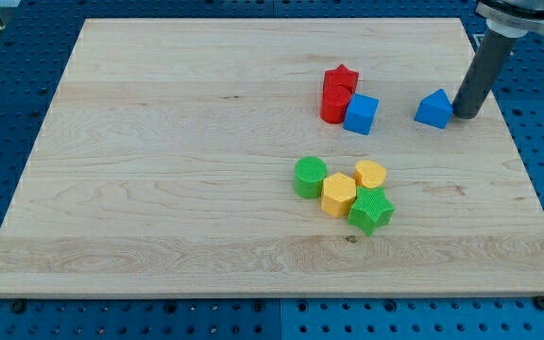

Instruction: Push the blue triangle closer to the blue cube

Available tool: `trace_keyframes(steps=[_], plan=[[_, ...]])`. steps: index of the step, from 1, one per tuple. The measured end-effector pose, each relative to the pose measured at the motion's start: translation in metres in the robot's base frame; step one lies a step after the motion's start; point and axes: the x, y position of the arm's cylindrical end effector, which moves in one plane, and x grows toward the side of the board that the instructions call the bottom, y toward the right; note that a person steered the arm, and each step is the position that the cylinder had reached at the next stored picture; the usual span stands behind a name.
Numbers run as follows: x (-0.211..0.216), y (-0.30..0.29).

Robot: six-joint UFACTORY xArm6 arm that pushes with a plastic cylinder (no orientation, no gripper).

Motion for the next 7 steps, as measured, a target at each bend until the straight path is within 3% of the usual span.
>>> trace_keyframes(steps=[2,7], plan=[[0.021,-0.002],[-0.014,-0.105]])
